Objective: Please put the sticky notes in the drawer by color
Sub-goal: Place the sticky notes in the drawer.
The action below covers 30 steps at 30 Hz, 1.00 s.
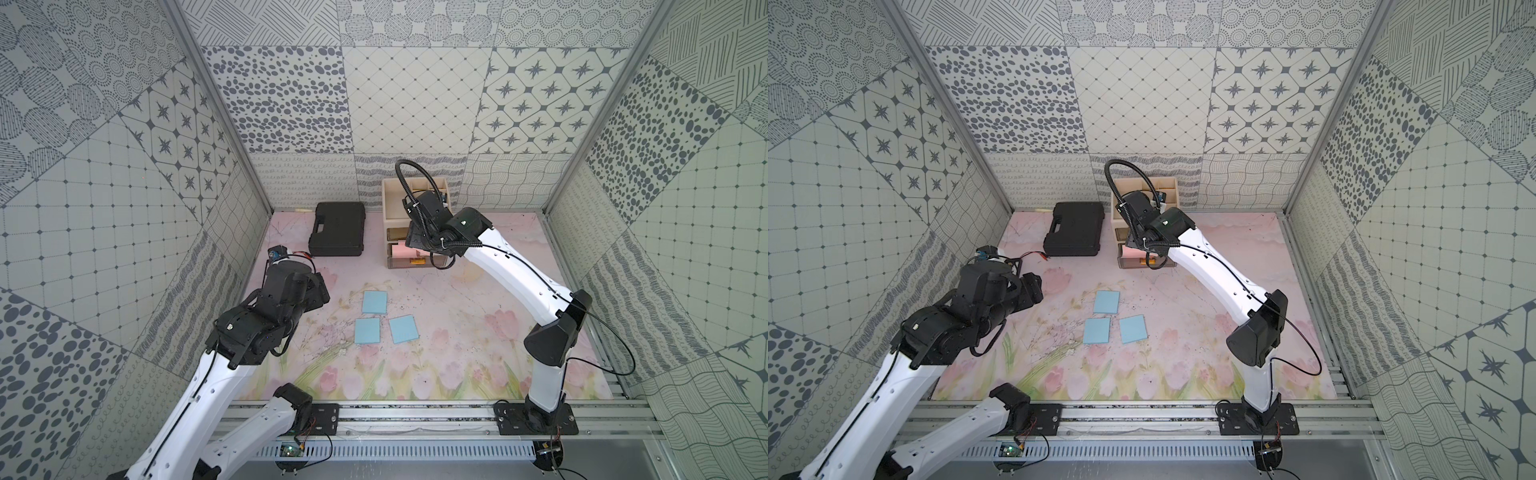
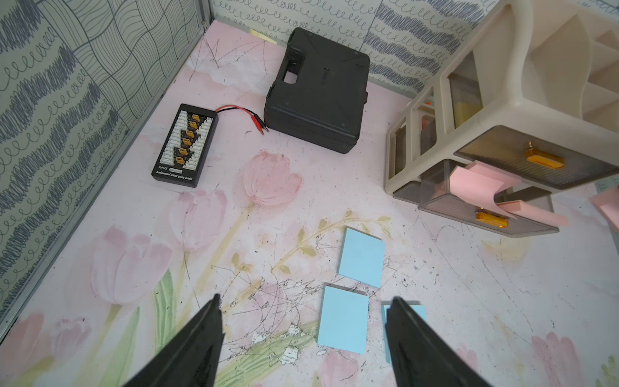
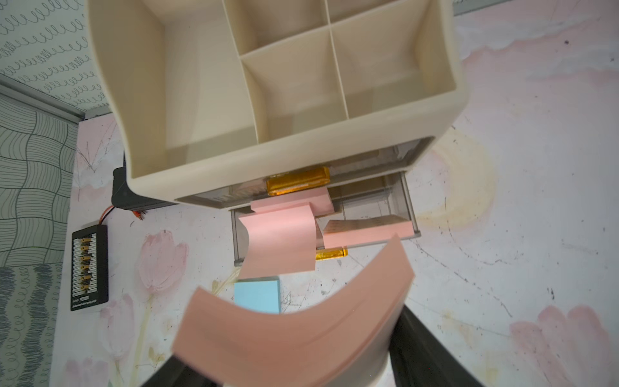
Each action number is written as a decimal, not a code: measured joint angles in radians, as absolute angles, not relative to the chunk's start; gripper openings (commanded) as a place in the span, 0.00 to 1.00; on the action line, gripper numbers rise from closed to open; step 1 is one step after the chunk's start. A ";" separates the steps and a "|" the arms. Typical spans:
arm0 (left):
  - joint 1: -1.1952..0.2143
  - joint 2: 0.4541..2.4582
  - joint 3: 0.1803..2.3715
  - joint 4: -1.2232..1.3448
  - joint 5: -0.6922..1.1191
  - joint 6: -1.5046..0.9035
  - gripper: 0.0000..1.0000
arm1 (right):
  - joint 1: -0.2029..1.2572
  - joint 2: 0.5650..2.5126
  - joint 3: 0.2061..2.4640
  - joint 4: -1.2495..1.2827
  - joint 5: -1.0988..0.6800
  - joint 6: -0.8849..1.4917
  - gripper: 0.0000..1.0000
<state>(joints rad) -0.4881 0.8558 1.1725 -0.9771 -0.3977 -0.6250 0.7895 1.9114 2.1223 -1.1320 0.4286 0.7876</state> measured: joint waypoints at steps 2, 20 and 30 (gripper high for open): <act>-0.488 0.881 1.175 -0.969 -0.397 -0.625 0.80 | 0.791 1.920 2.115 -1.088 0.449 0.743 0.74; -0.488 1.049 1.208 -0.860 -0.346 -0.625 0.80 | 0.770 1.916 1.740 -0.603 0.616 0.537 0.75; -0.488 1.099 1.213 -0.826 -0.320 -0.625 0.80 | 0.764 1.900 1.668 -0.444 0.686 0.422 0.76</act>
